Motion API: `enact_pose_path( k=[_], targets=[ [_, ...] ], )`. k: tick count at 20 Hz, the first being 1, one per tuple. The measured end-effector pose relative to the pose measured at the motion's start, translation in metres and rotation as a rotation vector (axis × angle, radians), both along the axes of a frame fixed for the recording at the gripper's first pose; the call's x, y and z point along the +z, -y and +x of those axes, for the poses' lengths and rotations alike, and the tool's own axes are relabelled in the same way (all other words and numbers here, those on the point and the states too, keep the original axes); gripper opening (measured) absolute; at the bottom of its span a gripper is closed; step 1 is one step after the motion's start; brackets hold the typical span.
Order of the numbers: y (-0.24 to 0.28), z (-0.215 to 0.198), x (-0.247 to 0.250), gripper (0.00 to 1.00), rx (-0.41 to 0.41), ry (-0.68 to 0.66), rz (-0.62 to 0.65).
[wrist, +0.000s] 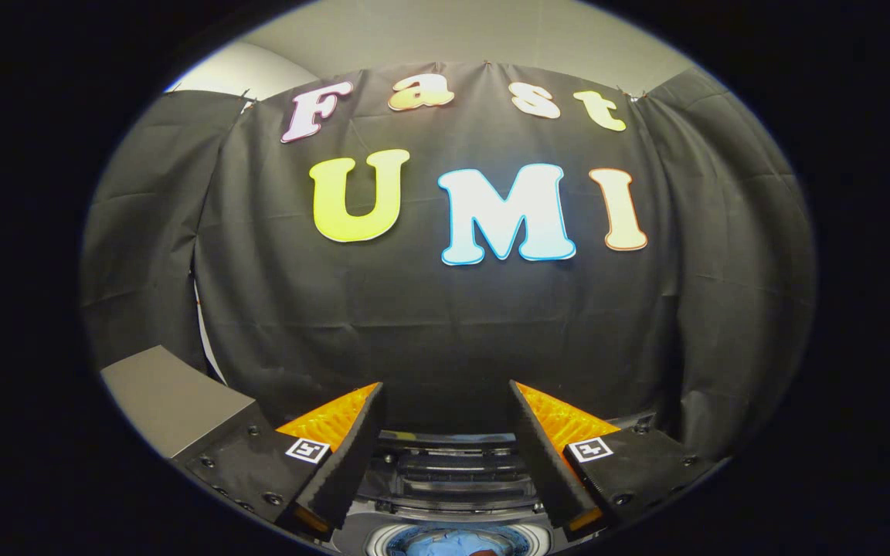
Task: Put the clothes into the washing machine and then close the washing machine lid.
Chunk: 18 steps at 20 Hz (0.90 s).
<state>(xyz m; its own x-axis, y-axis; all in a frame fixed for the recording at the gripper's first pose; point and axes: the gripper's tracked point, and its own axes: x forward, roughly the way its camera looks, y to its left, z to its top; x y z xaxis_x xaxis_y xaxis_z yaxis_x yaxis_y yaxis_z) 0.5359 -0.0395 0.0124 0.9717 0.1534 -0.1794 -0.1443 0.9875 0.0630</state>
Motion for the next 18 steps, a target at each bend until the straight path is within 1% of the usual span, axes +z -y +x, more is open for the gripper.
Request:
enact_pose_path(
  k=[6,10,14,18],
  targets=[
    [-0.001,0.036,-0.001,0.96,-0.022,-0.012,0.026],
    [0.001,0.055,-0.013,0.96,-0.035,-0.034,0.001],
    [0.002,0.067,-0.035,0.96,-0.037,-0.079,-0.037],
    [0.001,0.073,-0.05,0.97,-0.042,-0.102,-0.034]
  ],
)
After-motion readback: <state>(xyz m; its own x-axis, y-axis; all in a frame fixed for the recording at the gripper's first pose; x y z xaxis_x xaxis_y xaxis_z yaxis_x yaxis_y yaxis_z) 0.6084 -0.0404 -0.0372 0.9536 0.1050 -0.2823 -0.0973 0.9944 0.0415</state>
